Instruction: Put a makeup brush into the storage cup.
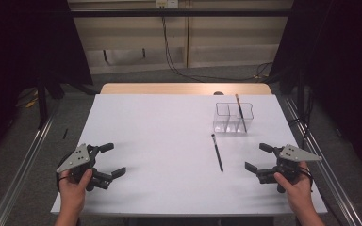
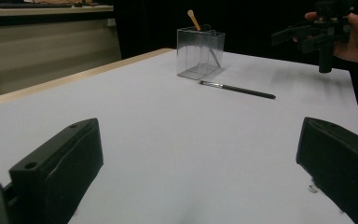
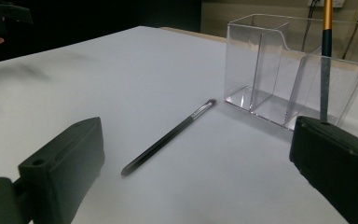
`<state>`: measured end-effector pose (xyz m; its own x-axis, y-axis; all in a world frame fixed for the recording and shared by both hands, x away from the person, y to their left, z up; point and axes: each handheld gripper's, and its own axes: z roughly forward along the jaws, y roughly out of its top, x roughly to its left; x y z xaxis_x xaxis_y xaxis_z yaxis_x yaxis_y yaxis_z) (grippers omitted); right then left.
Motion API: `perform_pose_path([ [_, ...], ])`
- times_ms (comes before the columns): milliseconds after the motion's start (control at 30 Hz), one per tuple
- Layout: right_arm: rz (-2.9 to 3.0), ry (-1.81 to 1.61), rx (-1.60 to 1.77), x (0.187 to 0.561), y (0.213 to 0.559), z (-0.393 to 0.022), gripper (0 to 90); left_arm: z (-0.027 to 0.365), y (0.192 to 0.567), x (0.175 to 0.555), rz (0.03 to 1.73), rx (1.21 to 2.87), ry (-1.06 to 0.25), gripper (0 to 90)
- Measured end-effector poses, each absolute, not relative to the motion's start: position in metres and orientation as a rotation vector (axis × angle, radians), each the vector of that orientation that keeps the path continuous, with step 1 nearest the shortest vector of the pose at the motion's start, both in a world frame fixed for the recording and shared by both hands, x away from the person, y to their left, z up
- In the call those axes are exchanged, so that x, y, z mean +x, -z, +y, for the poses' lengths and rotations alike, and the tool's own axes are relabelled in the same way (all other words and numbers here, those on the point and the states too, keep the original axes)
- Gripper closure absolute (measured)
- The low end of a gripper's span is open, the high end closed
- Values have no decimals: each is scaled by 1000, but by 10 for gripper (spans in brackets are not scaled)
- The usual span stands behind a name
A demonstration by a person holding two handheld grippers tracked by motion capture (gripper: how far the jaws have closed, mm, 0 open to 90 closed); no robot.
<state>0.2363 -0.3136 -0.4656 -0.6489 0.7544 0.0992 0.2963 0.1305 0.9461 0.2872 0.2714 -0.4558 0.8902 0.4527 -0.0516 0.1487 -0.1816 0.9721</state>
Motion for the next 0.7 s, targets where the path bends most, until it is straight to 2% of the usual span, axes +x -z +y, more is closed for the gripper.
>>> perform_pose_path([
  [700,2029,-1491,967,221,470,-312,25,271,456,290,454,1753,-287,4],
])
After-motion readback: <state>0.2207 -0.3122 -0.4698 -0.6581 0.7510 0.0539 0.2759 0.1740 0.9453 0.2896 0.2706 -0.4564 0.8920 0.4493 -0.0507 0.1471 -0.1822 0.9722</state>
